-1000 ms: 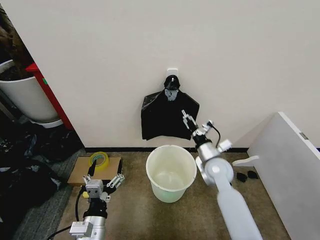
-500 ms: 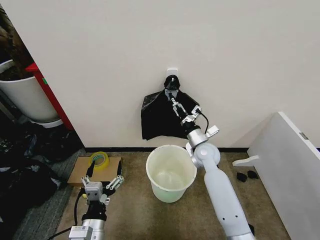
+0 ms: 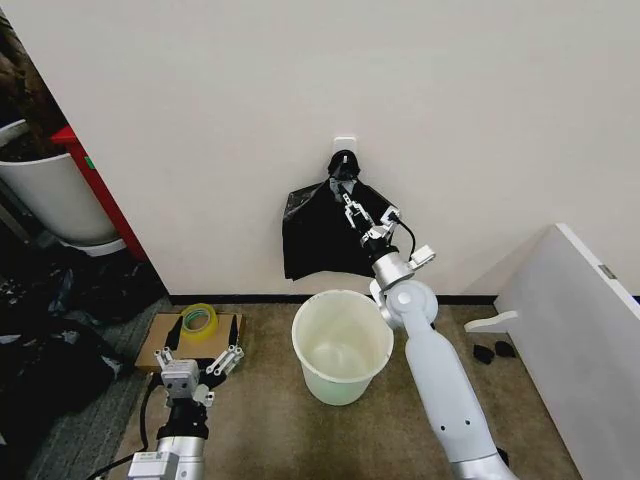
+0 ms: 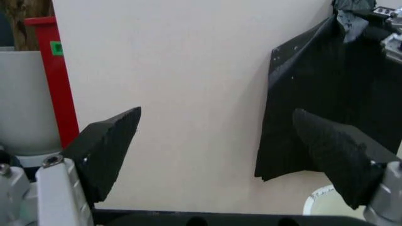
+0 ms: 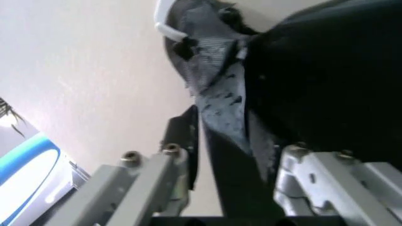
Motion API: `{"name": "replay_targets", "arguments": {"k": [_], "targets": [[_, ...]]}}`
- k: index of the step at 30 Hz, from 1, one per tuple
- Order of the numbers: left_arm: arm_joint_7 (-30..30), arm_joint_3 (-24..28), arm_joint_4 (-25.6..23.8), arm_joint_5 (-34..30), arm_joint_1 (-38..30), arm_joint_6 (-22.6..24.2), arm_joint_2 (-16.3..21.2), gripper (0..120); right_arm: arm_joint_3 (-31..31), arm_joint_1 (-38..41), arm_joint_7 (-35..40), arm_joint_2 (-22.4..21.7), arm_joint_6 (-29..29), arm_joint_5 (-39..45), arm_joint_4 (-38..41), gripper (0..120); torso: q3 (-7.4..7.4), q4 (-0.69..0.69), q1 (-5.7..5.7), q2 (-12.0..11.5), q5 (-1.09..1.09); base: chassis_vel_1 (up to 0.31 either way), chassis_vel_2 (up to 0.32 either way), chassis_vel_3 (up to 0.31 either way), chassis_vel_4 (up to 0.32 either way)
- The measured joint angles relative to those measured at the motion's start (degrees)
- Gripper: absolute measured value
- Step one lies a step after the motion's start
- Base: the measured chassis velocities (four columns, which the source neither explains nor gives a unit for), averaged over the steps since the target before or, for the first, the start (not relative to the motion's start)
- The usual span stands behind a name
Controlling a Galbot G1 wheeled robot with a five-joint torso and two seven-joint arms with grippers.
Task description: Place the garbage bag over the trash bin.
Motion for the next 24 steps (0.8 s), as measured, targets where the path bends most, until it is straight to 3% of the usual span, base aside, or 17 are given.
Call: {"name": "replay_targets", "arguments": {"k": [2, 6, 16, 24], "targets": [[-0.04, 0.0, 0.01, -0.03, 0.0, -0.02, 0.0, 93, -0.07, 0.05, 0.01, 0.09, 0.02, -0.09, 0.03, 20, 0.0, 0.0, 0.0, 0.0, 0.0, 0.0, 0.0, 0.0, 0.0], [-0.12, -0.19, 0.02, -0.23, 0.01, -0.07, 0.06, 93, -0.16, 0.09, 0.16, 0.07, 0.16, -0.1, 0.03, 1, 0.0, 0.0, 0.0, 0.0, 0.0, 0.0, 0.0, 0.0, 0.0], [-0.2, 0.05, 0.42, -0.31, -0.24, -0.07, -0.01, 93, -0.76, -2.21, 0.89, -2.44, 0.59, -0.64, 1.81, 0, 0.0, 0.0, 0.0, 0.0, 0.01, 0.0, 0.0, 0.0, 0.0], [-0.18, 1.11, 1.1, -0.86, -0.98, 0.16, 0.21, 93, -2.87, -11.49, 1.32, -8.99, 2.07, -8.14, 9.43, 0, 0.0, -0.01, -0.01, 0.0, 0.02, 0.0, 0.0, 0.0, 0.0]]}}
